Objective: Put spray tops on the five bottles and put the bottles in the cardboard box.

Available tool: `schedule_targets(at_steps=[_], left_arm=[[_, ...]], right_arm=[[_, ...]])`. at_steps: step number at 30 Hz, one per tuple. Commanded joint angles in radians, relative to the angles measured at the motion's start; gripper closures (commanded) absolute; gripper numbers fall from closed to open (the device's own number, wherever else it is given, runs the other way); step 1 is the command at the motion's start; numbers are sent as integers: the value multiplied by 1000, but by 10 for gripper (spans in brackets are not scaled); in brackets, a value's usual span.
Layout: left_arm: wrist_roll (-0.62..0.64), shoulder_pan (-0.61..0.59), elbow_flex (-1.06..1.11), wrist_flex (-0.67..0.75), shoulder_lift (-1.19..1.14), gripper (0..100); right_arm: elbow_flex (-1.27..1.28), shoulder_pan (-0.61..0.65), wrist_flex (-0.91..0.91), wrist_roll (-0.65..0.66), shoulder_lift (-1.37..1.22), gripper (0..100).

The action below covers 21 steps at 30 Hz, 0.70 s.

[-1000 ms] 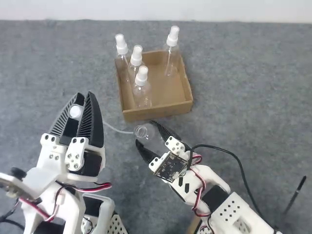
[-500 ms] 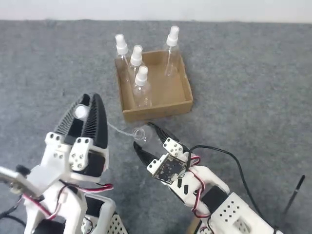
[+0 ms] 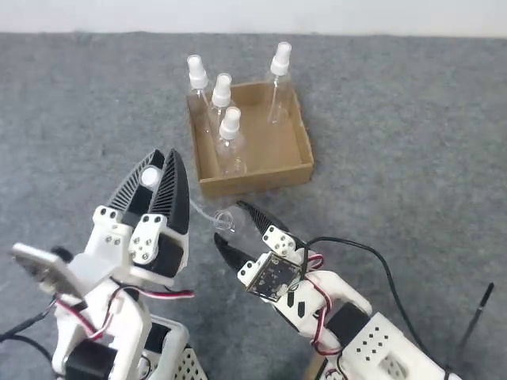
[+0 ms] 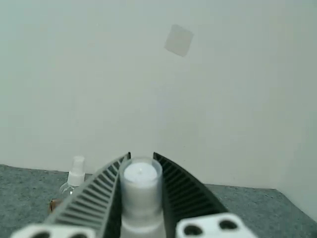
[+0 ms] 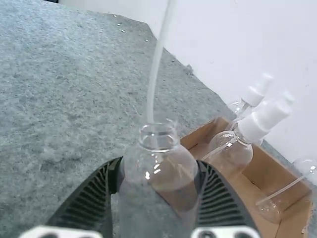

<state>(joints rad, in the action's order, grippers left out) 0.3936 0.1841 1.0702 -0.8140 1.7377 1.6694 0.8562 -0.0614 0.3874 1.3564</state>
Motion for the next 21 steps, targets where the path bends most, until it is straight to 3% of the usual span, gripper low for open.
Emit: schedule_targets(at_steps=[1, 5, 11, 16, 21], left_arm=[[-12, 6, 7, 40, 3, 987], [-8, 6, 10, 35, 3, 987], [-5, 23, 81, 95, 3, 987], [-8, 107, 127, 117, 3, 987], [-9, 112, 127, 112, 3, 985]], right_arm=[[15, 10, 18, 8, 28, 954], [21, 12, 81, 2, 28, 954], [14, 12, 91, -146, 28, 954], [-2, 10, 91, -153, 28, 954], [-2, 5, 91, -153, 28, 954]])
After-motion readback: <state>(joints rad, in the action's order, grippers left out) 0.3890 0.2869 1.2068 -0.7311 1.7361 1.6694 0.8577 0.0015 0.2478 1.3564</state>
